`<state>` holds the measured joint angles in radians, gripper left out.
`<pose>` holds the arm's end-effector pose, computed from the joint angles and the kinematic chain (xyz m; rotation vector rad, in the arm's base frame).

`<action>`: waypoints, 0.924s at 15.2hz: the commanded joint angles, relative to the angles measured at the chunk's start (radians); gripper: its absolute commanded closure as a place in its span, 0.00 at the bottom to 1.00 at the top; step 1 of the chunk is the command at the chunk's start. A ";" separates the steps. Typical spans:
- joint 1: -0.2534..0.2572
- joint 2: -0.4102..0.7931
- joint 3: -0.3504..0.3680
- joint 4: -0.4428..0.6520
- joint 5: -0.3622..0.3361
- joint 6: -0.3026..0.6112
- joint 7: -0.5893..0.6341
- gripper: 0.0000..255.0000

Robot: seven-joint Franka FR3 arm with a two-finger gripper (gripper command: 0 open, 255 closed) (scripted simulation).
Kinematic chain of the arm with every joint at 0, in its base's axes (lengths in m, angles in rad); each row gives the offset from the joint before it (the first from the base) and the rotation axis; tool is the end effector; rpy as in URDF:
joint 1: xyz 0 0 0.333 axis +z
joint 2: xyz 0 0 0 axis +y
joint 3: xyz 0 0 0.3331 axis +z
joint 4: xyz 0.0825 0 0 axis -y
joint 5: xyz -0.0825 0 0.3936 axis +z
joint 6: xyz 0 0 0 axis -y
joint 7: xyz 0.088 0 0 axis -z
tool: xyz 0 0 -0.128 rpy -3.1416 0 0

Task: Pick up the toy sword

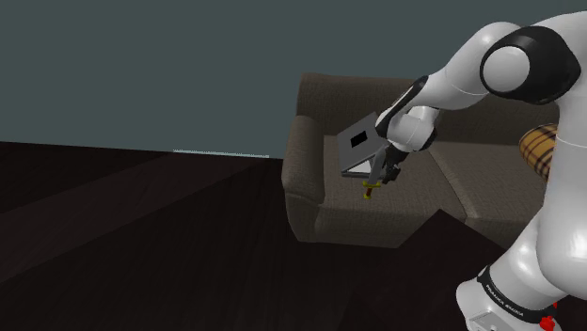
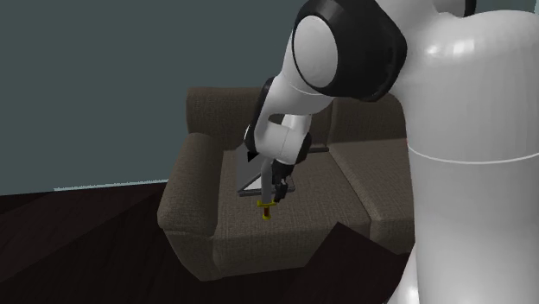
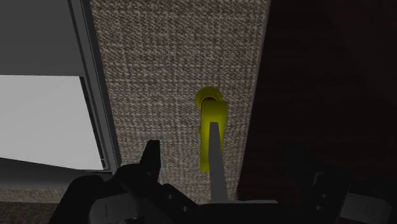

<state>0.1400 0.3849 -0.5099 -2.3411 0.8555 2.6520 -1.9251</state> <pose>0.4731 -0.2117 0.1756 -2.8137 -1.2354 -0.3218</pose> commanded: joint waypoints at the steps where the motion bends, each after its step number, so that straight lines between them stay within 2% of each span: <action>1: -0.034 0.043 0.035 0.026 0.053 0.006 -0.065 0.00; 7: -0.088 0.134 0.105 0.065 0.161 0.041 -0.157 0.00; 9: -0.088 0.134 0.105 0.065 0.161 0.041 -0.157 0.00; 10: -0.088 0.134 0.106 0.064 0.163 0.042 -0.158 1.00; 14: -0.088 0.134 0.106 0.064 0.163 0.042 -0.158 1.00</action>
<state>0.0518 0.5182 -0.4042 -2.2776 1.0183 2.6939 -2.0832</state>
